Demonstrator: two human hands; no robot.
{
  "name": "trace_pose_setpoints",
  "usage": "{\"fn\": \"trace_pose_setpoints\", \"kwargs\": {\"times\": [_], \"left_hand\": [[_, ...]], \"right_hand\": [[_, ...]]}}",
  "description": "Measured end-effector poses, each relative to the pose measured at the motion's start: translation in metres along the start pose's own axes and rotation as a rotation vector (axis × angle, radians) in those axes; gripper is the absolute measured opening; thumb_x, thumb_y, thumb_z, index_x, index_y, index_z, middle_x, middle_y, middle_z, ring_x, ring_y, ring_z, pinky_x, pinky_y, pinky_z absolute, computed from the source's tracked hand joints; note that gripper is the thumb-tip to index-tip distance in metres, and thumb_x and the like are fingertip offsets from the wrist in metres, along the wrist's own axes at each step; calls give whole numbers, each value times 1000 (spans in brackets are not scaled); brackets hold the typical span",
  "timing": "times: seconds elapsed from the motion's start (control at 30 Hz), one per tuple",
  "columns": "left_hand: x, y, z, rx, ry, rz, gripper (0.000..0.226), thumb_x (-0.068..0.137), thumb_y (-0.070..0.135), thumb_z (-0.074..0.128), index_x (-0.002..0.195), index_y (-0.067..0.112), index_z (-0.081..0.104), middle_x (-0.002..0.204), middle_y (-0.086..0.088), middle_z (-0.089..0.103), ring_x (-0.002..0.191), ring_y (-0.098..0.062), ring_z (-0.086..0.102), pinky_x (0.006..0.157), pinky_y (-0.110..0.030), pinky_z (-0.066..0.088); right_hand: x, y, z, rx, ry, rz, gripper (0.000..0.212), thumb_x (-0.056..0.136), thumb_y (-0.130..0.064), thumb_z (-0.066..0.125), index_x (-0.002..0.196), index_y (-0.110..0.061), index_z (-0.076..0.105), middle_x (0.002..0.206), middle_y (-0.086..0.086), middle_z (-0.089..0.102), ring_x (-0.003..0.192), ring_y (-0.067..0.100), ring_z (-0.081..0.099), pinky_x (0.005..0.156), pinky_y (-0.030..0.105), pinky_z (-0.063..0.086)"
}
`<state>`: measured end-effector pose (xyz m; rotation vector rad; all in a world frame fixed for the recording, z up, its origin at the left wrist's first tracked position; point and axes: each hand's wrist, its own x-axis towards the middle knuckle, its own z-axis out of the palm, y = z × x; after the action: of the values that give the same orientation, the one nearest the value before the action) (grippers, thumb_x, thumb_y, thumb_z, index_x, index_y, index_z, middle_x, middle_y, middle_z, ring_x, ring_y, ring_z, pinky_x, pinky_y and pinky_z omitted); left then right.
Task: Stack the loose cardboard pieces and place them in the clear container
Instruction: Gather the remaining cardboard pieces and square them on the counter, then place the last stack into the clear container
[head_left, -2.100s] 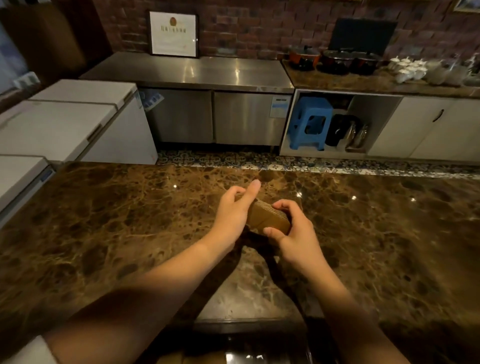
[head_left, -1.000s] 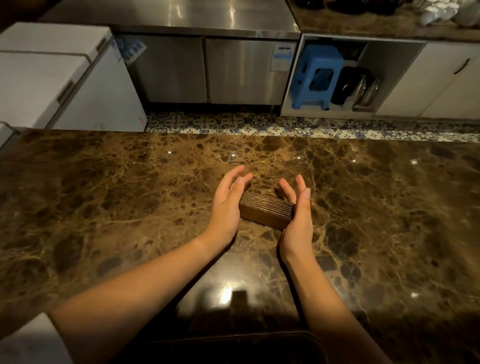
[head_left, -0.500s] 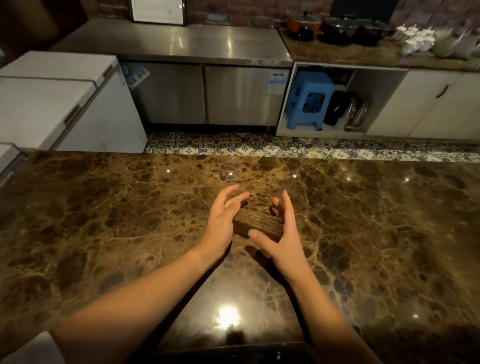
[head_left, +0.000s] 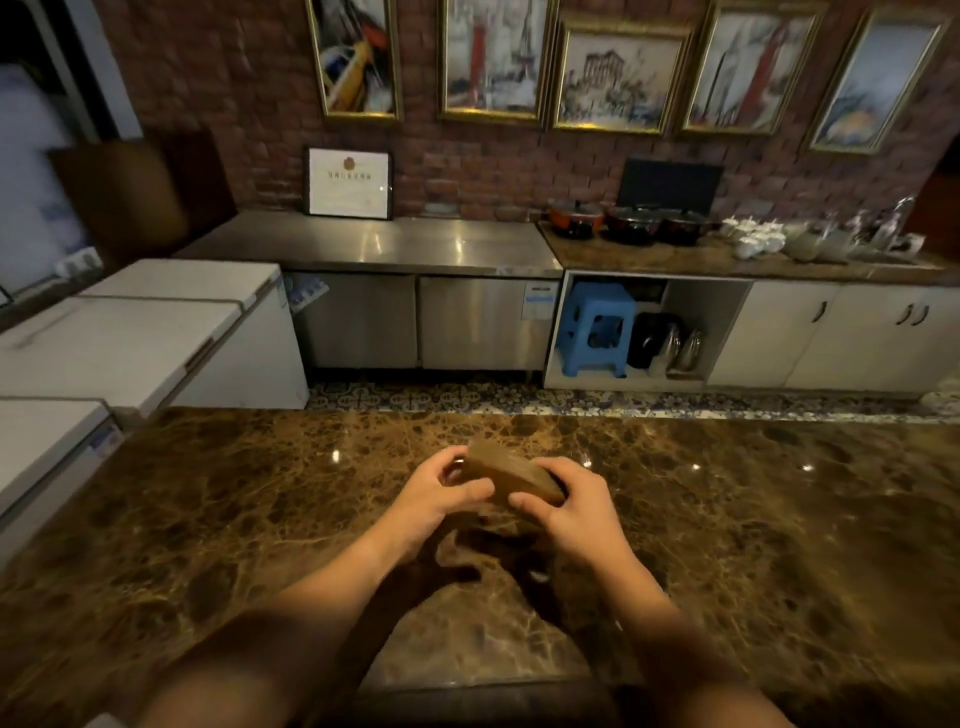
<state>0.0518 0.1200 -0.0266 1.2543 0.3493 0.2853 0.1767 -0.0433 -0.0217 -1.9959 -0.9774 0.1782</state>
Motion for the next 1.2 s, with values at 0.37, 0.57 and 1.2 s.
{"fn": "trace_pose_setpoints", "kwargs": {"times": [0.37, 0.57, 1.2], "left_hand": [[-110, 77, 56, -69, 11, 495, 48, 65, 30, 89, 109, 31, 71, 104, -3, 76, 102, -23, 72, 78, -30, 57], [-148, 85, 69, 55, 59, 553, 40, 60, 22, 83, 98, 34, 75, 97, 2, 78, 94, -19, 73, 76, -27, 57], [-218, 52, 57, 186, 100, 462, 39, 69, 20, 84, 105, 25, 68, 96, 3, 77, 85, -15, 74, 69, -23, 57]], "right_hand": [[-85, -117, -7, 909, 100, -103, 43, 73, -33, 80, 114, -24, 72, 108, 13, 73, 100, 32, 71, 75, 39, 59], [-120, -121, 3, 990, 141, -55, 49, 70, -25, 81, 118, -27, 70, 114, 11, 74, 110, 32, 68, 83, 37, 57], [-194, -146, -1, 710, -3, -70, 52, 87, 2, 70, 134, -3, 48, 121, 9, 69, 112, 28, 68, 87, 39, 59]]}}
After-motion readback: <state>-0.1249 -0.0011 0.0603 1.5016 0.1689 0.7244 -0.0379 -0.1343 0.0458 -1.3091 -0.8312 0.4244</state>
